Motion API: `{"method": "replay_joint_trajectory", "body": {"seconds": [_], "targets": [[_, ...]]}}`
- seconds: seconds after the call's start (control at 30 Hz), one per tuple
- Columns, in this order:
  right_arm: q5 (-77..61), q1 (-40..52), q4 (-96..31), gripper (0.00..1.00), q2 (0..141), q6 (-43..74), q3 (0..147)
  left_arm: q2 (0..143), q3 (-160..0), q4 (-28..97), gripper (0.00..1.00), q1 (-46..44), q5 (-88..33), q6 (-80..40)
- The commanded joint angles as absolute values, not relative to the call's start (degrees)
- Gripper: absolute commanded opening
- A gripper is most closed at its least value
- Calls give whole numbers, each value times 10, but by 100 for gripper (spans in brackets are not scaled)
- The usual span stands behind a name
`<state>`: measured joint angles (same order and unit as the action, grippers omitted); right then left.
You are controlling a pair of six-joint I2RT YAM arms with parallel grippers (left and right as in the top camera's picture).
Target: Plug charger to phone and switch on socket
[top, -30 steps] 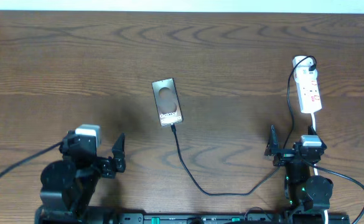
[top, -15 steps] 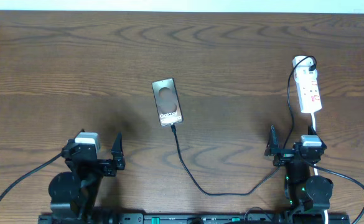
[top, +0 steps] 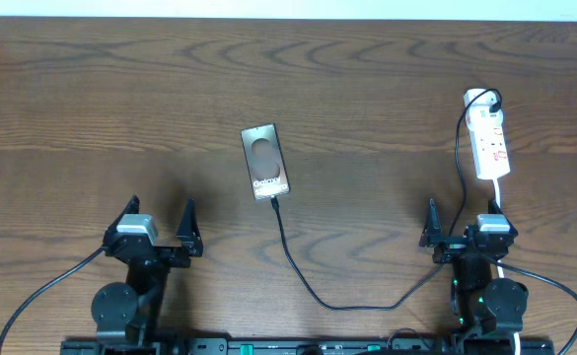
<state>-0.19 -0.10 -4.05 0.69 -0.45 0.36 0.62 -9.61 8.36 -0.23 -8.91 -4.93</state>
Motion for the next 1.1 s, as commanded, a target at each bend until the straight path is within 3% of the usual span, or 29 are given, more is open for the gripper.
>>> {"method": "replay_joint_trajectory", "body": {"seconds": [0.0, 0.23, 0.7, 1.07], "targets": [[1, -3, -44, 99, 4, 2, 3, 1, -83, 71, 91, 2, -93, -66], [1, -3, -44, 99, 4, 2, 3, 1, -55, 66, 91, 2, -36, -129], [1, -3, -44, 99, 4, 2, 3, 1, -2, -12, 91, 2, -23, -129], [1, -3, -44, 99, 4, 2, 3, 1, -2, 42, 91, 2, 1, 17]]}}
